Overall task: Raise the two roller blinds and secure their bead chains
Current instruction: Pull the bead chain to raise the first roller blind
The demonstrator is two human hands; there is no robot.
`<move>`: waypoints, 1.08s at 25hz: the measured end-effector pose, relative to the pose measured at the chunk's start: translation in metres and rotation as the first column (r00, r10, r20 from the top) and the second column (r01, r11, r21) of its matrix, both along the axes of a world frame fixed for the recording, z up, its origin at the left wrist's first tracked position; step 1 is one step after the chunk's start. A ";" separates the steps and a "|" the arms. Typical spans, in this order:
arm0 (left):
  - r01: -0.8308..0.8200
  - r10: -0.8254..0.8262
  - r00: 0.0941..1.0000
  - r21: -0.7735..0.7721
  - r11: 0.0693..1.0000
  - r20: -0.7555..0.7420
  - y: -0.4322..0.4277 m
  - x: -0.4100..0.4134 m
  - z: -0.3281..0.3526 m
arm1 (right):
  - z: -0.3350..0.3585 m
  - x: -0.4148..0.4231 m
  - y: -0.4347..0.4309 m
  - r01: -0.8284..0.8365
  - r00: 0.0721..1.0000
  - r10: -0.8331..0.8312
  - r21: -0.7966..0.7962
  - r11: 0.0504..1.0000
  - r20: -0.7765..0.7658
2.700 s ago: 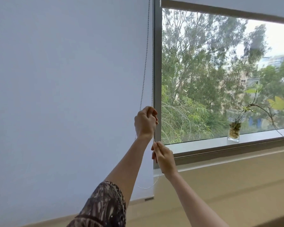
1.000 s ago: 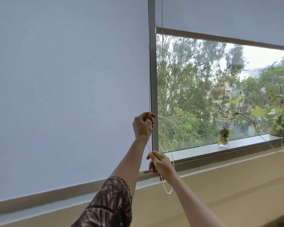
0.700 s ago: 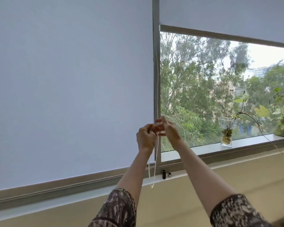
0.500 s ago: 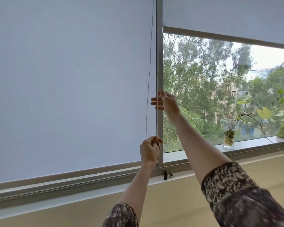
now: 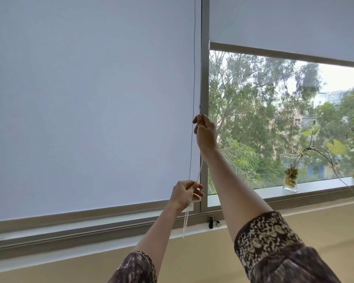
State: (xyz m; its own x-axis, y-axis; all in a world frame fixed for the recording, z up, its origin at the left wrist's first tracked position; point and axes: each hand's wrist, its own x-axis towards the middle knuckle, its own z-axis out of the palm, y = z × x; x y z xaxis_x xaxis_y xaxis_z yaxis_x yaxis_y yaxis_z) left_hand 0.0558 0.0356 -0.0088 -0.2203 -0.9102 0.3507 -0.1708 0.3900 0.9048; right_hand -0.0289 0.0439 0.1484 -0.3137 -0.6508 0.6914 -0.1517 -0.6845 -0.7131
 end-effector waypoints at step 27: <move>-0.030 -0.003 0.909 -0.074 0.997 -0.416 0.090 -0.067 0.176 | -0.147 -0.046 0.085 -0.099 0.990 0.112 0.130 0.987 -0.092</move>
State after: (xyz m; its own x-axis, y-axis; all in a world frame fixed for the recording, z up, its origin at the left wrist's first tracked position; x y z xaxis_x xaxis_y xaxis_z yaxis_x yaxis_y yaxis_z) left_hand -0.0113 0.1260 0.1667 -0.0270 -0.8786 0.4767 0.2084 0.4615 0.8623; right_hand -0.0749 0.1286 0.0018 -0.1733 -0.7594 0.6271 -0.1569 -0.6073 -0.7788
